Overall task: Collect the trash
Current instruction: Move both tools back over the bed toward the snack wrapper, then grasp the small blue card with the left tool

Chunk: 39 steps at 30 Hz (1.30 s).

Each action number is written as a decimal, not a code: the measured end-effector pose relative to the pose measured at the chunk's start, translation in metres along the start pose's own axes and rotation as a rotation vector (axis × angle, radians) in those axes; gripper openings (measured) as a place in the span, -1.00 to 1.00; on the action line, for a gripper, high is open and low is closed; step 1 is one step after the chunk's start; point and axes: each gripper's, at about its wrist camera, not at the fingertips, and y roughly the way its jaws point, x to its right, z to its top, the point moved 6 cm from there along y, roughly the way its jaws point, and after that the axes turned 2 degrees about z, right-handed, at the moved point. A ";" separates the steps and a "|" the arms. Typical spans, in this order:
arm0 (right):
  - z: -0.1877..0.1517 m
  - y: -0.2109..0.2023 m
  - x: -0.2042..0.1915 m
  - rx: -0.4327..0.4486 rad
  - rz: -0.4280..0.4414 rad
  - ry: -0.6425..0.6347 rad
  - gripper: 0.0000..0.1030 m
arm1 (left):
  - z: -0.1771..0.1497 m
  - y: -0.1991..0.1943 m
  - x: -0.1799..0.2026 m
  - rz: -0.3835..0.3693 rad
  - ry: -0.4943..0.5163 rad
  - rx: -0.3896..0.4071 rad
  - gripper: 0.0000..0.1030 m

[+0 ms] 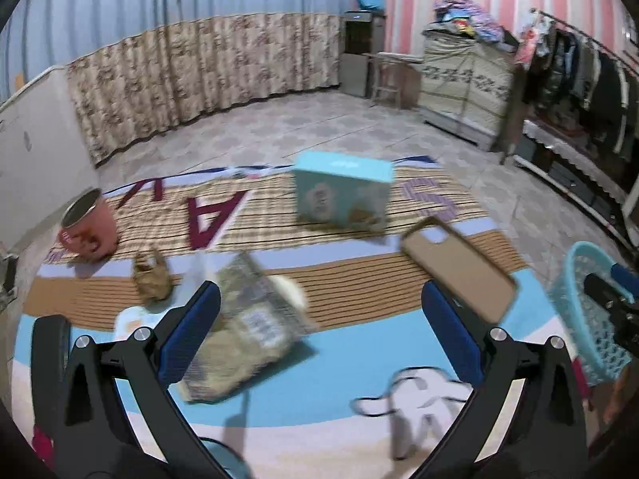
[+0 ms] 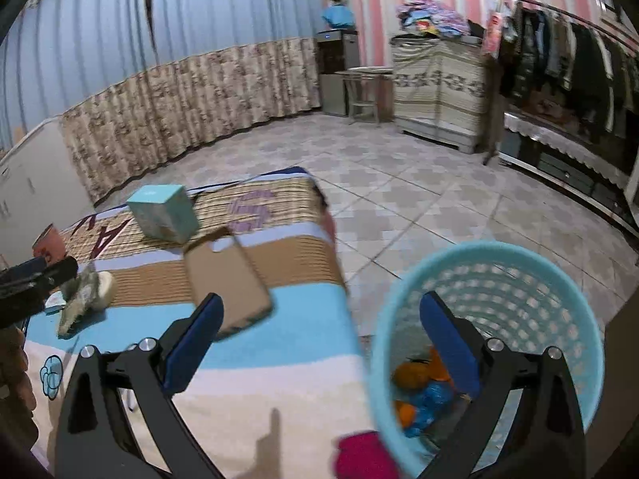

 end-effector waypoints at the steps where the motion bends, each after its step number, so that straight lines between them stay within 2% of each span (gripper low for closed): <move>1: 0.001 0.002 -0.005 -0.001 0.001 -0.006 0.87 | -0.001 0.003 -0.009 0.013 -0.010 -0.003 0.89; 8: 0.015 0.023 -0.042 -0.016 -0.007 0.006 0.87 | -0.013 0.025 -0.056 0.078 -0.055 -0.045 0.88; 12: 0.004 0.034 -0.058 -0.046 0.024 0.021 0.88 | -0.020 0.035 -0.061 0.060 -0.055 -0.067 0.88; 16: -0.012 0.042 -0.064 -0.077 0.003 -0.029 0.87 | -0.023 0.049 -0.067 0.075 -0.055 -0.076 0.85; 18: -0.016 0.044 -0.064 -0.086 0.020 -0.029 0.88 | -0.024 0.057 -0.072 0.060 -0.075 -0.096 0.61; 19: -0.018 0.045 -0.062 -0.095 0.015 -0.033 0.88 | -0.025 0.062 -0.075 0.050 -0.078 -0.116 0.33; 20: -0.019 0.046 -0.061 -0.097 0.010 -0.034 0.87 | -0.026 0.065 -0.077 0.050 -0.077 -0.127 0.19; 22: -0.021 0.048 -0.057 -0.102 0.010 -0.020 0.87 | -0.027 0.066 -0.082 0.060 -0.081 -0.123 0.17; 24: -0.021 0.050 -0.057 -0.113 0.027 -0.007 0.87 | -0.027 0.065 -0.085 0.067 -0.082 -0.115 0.03; 28: -0.026 0.053 -0.070 -0.120 0.033 -0.033 0.87 | -0.025 0.058 -0.093 0.064 -0.081 -0.104 -0.47; 32: -0.030 0.053 -0.084 -0.122 0.037 -0.076 0.87 | -0.020 0.051 -0.097 0.062 -0.065 -0.097 -0.66; 36: -0.035 0.052 -0.102 -0.128 0.047 -0.119 0.87 | -0.014 0.037 -0.103 0.074 -0.040 -0.077 -0.67; 39: -0.037 0.049 -0.122 -0.133 0.086 -0.147 0.87 | -0.010 0.026 -0.111 0.082 -0.026 -0.059 -0.74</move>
